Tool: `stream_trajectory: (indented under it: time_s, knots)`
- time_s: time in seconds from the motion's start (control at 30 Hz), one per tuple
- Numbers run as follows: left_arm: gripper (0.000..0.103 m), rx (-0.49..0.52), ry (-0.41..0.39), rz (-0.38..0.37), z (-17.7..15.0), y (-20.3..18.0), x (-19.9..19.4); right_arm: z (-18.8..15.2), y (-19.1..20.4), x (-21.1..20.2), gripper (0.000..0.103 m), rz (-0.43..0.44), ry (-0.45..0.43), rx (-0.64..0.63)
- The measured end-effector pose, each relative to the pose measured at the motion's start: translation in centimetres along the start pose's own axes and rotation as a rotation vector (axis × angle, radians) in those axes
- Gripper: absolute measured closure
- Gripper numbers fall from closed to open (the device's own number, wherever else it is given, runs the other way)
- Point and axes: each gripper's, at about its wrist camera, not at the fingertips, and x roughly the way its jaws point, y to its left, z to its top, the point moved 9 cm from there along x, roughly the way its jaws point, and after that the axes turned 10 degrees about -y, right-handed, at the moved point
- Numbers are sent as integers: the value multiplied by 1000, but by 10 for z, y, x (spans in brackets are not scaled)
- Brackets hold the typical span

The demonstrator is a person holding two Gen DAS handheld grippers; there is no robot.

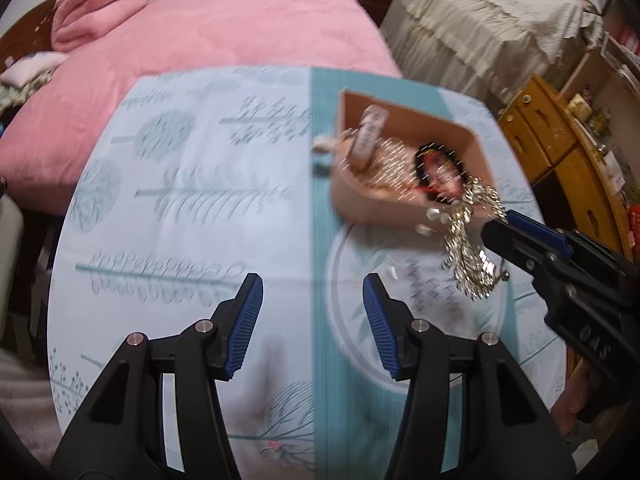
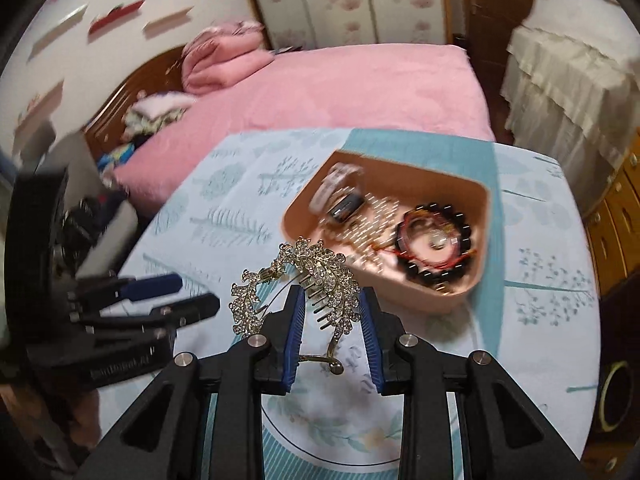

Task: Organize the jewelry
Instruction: 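Lower the gold hair comb into the pink box and open right tool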

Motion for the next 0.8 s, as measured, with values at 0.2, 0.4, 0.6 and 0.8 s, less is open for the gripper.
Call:
stream_trajectory:
  time_s: [0.2,0.4,0.6,0.8]
  knots:
    - [54,27,-74,-27,41,-20,-4,40,-36,-4,76,-47,-36,129]
    - [51,-7,-87,-52,71,-24,5,69,-59,10,75,-105,-38,182]
    - [43,-4,-95,-20,77,-18,19,68,-73,50,75,-134,26,237]
    - [41,17,-52,5,58,-8,35,48,-84,84,75,-161,79,256]
